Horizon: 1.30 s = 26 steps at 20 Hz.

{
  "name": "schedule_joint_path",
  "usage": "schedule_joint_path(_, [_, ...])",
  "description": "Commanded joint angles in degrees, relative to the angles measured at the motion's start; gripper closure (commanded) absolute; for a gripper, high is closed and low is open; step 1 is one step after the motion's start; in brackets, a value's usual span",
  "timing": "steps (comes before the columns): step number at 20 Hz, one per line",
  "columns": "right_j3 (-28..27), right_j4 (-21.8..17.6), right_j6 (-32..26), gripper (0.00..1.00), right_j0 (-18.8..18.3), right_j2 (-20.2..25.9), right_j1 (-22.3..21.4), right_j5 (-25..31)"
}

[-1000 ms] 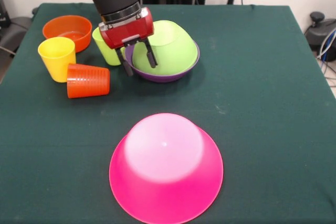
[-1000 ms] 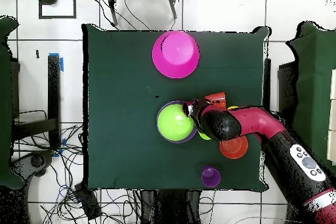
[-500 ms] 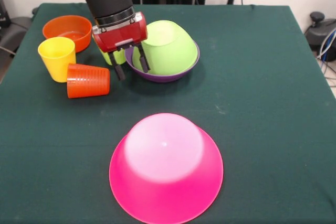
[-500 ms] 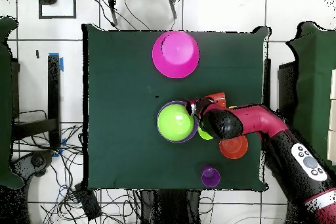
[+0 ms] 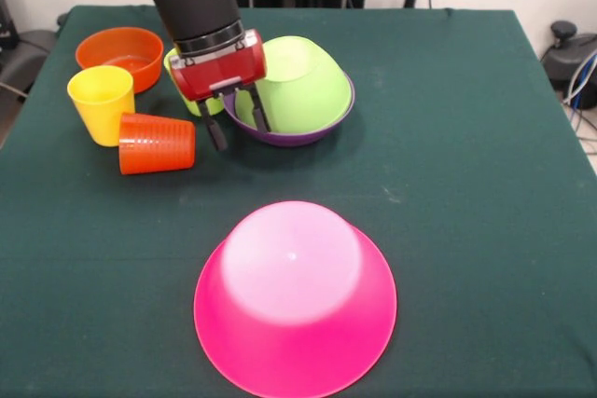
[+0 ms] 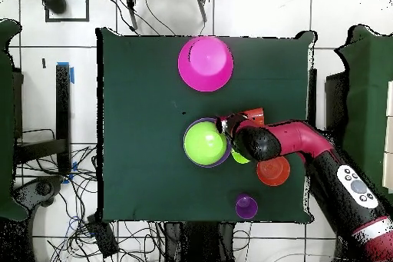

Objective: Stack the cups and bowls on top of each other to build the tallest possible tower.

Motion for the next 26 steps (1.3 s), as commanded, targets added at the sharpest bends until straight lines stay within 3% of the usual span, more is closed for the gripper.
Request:
schedule_joint_path(1, [-3.5,-4.3,-10.5,0.0,4.2,-2.7,2.1,0.8])
schedule_joint_path(9, [0.8,-4.0,-8.4,0.0,3.4,-2.8,-0.1,-0.2])
schedule_joint_path(20, [-0.1,-4.2,-12.4,0.0,1.0,-2.0,2.5,0.1])
schedule_joint_path(26, [2.5,-2.6,-11.0,0.0,0.3,-0.9,0.2,0.7])
